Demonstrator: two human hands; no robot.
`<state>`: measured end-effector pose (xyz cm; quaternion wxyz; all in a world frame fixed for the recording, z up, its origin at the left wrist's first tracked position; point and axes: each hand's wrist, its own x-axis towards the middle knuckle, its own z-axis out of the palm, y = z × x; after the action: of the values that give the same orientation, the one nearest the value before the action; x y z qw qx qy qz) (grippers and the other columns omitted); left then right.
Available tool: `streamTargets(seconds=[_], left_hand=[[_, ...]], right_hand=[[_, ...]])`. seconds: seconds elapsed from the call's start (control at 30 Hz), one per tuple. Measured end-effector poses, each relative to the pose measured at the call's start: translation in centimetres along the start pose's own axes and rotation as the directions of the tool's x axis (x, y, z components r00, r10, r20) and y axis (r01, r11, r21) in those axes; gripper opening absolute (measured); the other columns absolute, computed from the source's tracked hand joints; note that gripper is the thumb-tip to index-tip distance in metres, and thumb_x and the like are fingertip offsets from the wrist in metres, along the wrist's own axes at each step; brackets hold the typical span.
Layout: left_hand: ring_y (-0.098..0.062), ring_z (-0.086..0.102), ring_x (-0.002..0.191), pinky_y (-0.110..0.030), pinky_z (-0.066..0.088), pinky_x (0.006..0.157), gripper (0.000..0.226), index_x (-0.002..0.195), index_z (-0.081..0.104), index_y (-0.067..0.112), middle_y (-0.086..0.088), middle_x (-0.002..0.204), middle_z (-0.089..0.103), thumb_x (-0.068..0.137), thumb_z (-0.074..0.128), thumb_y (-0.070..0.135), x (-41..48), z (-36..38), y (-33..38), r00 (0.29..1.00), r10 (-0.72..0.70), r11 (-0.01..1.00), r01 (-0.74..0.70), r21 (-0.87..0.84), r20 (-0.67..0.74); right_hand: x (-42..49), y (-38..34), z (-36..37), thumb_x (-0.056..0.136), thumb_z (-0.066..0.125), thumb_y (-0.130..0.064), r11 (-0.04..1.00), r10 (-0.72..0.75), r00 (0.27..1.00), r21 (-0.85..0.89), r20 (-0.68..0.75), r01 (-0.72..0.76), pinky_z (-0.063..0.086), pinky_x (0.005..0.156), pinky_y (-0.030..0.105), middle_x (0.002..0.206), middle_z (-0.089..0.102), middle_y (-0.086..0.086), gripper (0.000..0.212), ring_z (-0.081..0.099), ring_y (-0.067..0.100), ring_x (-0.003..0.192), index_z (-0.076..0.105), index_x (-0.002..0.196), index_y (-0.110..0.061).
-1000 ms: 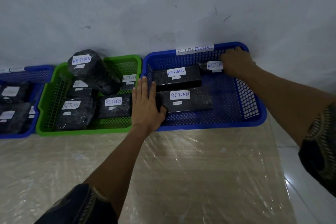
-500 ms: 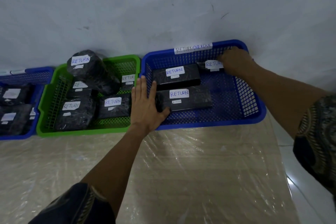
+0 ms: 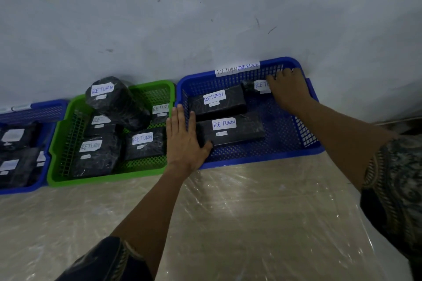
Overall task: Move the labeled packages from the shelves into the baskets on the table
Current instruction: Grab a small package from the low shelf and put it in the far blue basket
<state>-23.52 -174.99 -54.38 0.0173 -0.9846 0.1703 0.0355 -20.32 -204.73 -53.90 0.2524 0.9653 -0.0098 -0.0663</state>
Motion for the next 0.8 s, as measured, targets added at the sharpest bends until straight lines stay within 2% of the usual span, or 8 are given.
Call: streamTargets(seconds=[0.1,0.2,0.33,0.47,0.57,0.67,0.73,0.8], left_hand=[[-0.032,-0.02,0.146,-0.046,-0.006,0.12,0.096,0.154,0.006,0.011,-0.019,0.157,-0.02,0.084,0.046,0.063,0.1,-0.1,0.1,1.0,0.0,1.0,0.0,0.012,0.007],[-0.032,-0.02,0.146,-0.046,-0.006,0.12,0.096,0.154,0.008,0.011,-0.019,0.157,-0.02,0.084,0.047,0.063,0.1,-0.1,0.1,1.0,-0.004,1.0,0.004,0.016,0.008],[-0.032,-0.021,0.145,-0.046,-0.008,0.12,0.096,0.154,0.008,0.01,-0.019,0.157,-0.021,0.085,0.046,0.063,0.1,-0.2,0.1,1.0,-0.001,1.0,0.0,0.015,0.019],[-0.032,-0.02,0.146,-0.045,-0.008,0.12,0.095,0.154,0.007,0.009,-0.019,0.157,-0.021,0.085,0.045,0.063,0.1,-0.3,0.1,1.0,-0.006,1.0,0.006,0.018,0.023],[-0.032,-0.018,0.146,-0.045,-0.007,0.12,0.095,0.154,0.01,0.009,-0.019,0.158,-0.018,0.084,0.046,0.063,0.2,-0.2,0.1,1.0,-0.005,1.0,0.005,0.019,0.01],[-0.032,-0.018,0.146,-0.045,-0.008,0.12,0.096,0.154,0.01,0.009,-0.019,0.158,-0.018,0.084,0.046,0.063,0.3,-0.1,0.0,1.0,-0.009,1.0,0.009,0.021,0.008],[-0.032,-0.019,0.146,-0.045,-0.008,0.12,0.096,0.154,0.008,0.009,-0.019,0.158,-0.019,0.084,0.045,0.064,0.2,-0.2,0.1,1.0,-0.008,1.0,0.007,0.024,0.015],[-0.032,-0.02,0.146,-0.045,-0.009,0.119,0.096,0.154,0.007,0.009,-0.019,0.158,-0.02,0.084,0.045,0.064,0.1,-0.3,0.2,1.0,-0.006,1.0,0.006,0.03,0.018]], right_hand=[[0.0,0.8,-0.1,0.092,0.052,-0.021,1.0,-0.021,0.999,-0.003,-0.046,0.021,0.043,0.083,0.036,0.11,0.061,0.012,0.03,0.058,0.028,0.098,0.048,0.121,-0.012],[0.0,2.1,-0.4,0.085,0.064,-0.018,0.989,-0.067,0.993,0.128,-0.093,0.078,0.043,0.078,0.036,0.095,0.066,0.016,0.026,0.061,0.03,0.086,0.06,0.107,-0.005],[0.3,2.5,-0.9,0.085,0.063,-0.028,0.969,-0.066,0.998,0.24,0.01,0.062,0.042,0.085,0.038,0.113,0.061,0.016,0.042,0.056,0.031,0.102,0.053,0.119,-0.004],[0.6,1.4,-0.4,0.091,0.057,-0.034,0.929,-0.013,0.999,0.37,0.036,-0.002,0.043,0.082,0.038,0.112,0.063,0.019,0.054,0.058,0.033,0.1,0.04,0.133,-0.004],[1.0,1.6,-0.4,0.093,0.052,-0.042,0.933,-0.023,0.999,0.36,0.049,0.003,0.04,0.089,0.039,0.121,0.059,0.018,0.056,0.052,0.034,0.11,0.039,0.138,-0.011],[1.1,2.4,-1.4,0.092,0.047,-0.051,0.925,-0.063,0.983,0.38,0.172,-0.007,0.042,0.075,0.033,0.102,0.063,0.012,0.048,0.058,0.027,0.091,0.056,0.118,-0.011],[0.8,2.6,-2.6,0.093,0.048,-0.049,0.923,-0.075,0.951,0.381,0.3,-0.047,0.042,0.067,0.03,0.085,0.057,0.006,0.045,0.054,0.022,0.079,0.059,0.11,-0.008],[0.8,2.5,-3.1,0.095,0.049,-0.042,0.891,-0.067,0.926,0.44,0.37,-0.111,0.041,0.067,0.03,0.077,0.048,0.004,0.041,0.051,0.021,0.078,0.06,0.107,-0.005]])
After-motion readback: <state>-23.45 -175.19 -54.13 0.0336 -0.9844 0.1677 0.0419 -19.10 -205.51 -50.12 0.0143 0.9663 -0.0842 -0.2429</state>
